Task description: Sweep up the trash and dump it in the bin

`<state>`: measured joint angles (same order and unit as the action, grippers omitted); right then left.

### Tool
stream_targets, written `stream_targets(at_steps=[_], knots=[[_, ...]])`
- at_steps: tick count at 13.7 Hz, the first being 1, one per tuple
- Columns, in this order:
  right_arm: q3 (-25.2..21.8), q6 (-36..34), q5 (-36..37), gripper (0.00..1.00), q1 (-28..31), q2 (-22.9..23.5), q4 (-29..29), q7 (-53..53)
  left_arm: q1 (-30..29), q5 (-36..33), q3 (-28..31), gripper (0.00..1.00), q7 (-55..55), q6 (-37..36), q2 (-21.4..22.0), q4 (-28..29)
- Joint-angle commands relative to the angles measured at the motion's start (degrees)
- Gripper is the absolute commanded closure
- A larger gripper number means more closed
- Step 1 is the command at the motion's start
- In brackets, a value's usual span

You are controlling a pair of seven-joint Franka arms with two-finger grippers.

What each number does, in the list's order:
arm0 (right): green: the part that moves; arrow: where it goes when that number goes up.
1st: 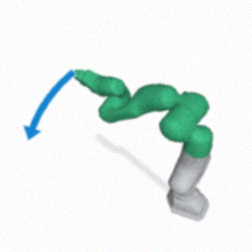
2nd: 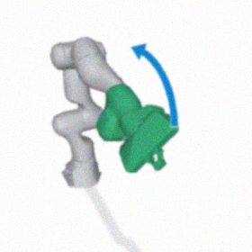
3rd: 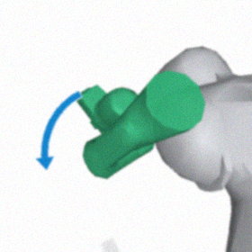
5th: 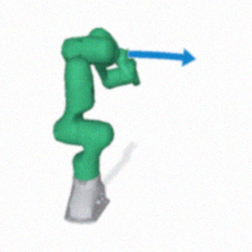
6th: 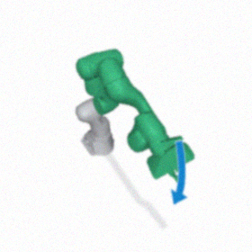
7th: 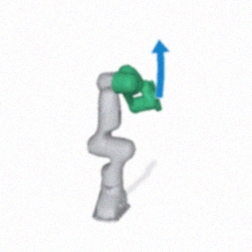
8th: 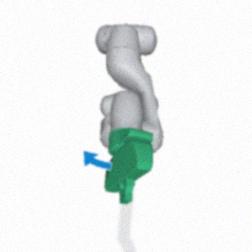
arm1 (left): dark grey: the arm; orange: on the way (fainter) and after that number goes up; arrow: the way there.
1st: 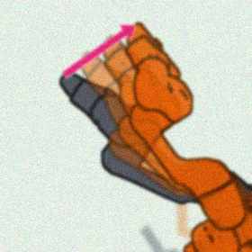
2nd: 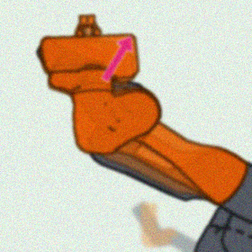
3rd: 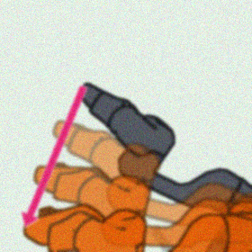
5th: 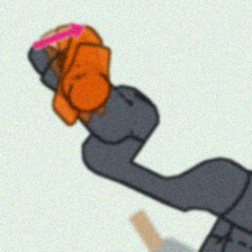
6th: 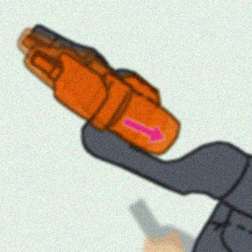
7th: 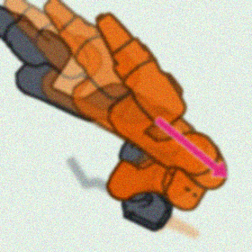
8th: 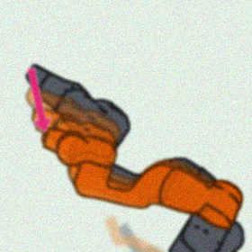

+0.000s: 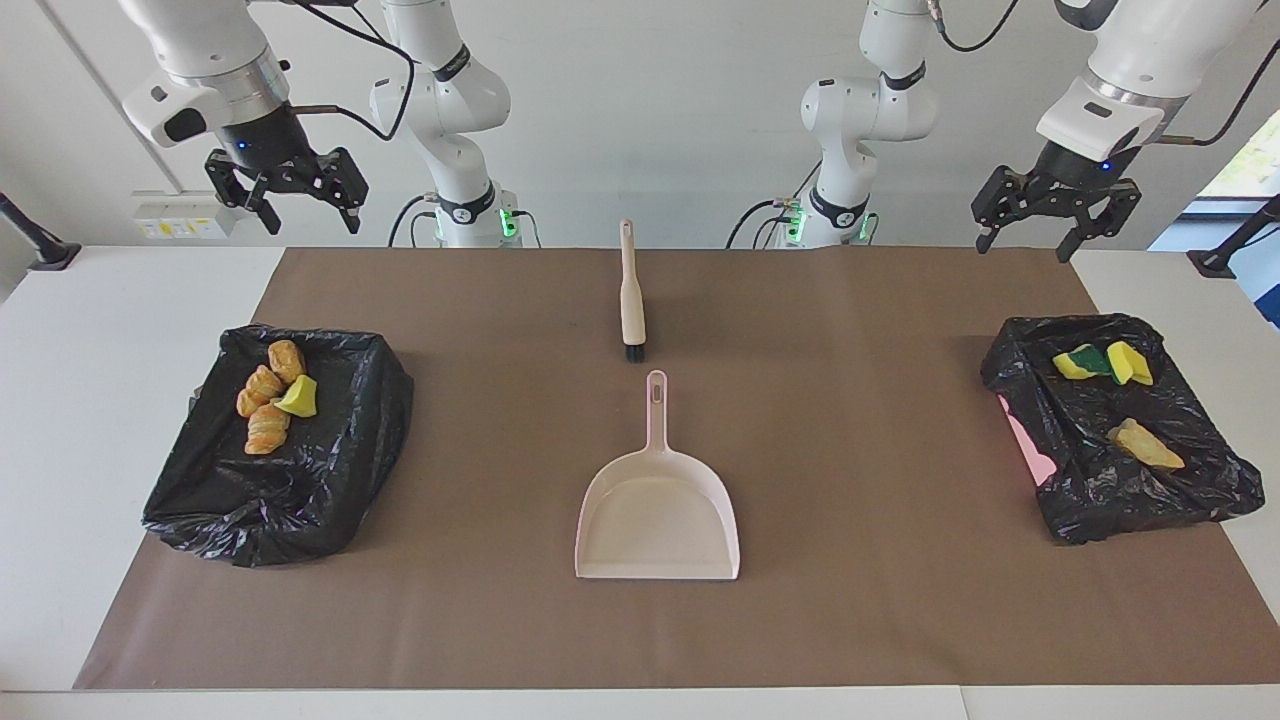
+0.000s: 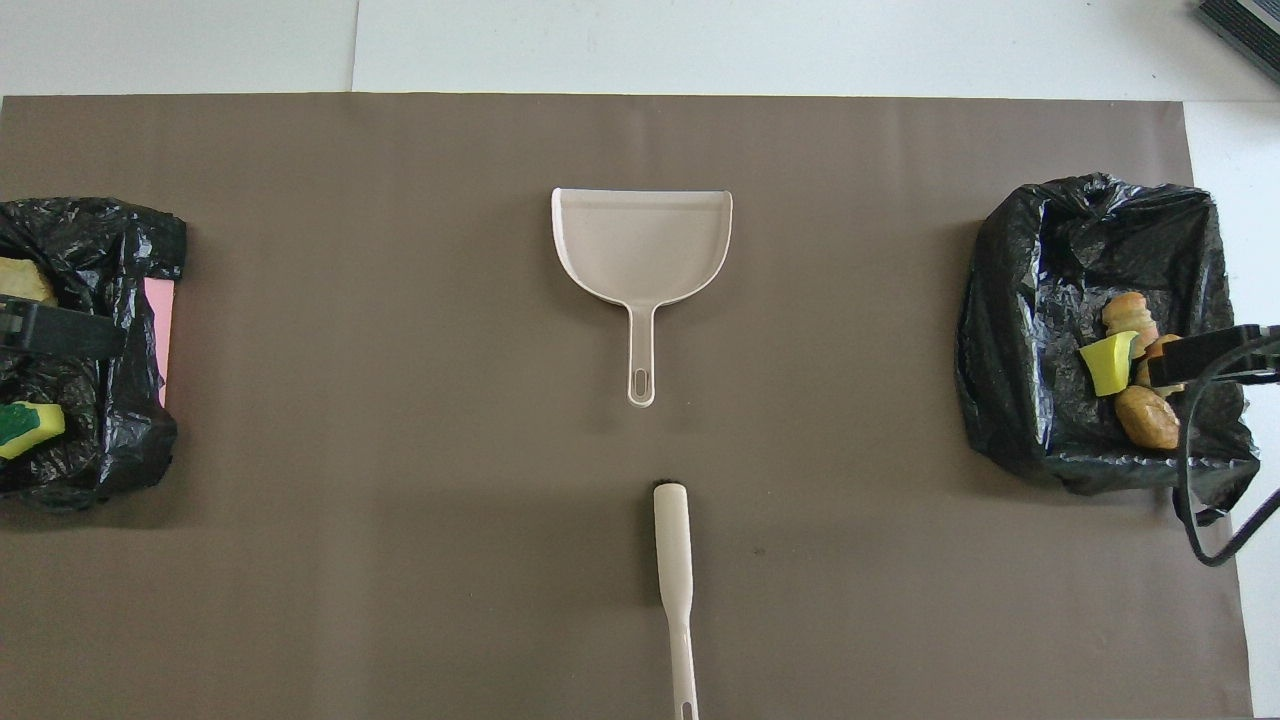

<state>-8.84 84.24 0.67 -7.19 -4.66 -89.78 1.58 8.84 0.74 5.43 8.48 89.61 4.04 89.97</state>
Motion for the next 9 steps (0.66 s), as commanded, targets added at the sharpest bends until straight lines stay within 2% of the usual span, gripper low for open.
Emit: stream_targets(at_steps=[1, 9], knots=[[0.1, -1.0, -0.5, 0.00, 0.2, 0.3, 1.0, 1.5, -0.8, 0.1, -0.5, 0.00, 0.4, -0.4, 0.6, 0.6], [0.1, -1.1, -0.5, 0.00, 0.2, 0.3, 0.9, 1.5, -0.8, 0.1, -0.4, 0.00, -0.4, -0.3, 0.9, 0.9]])
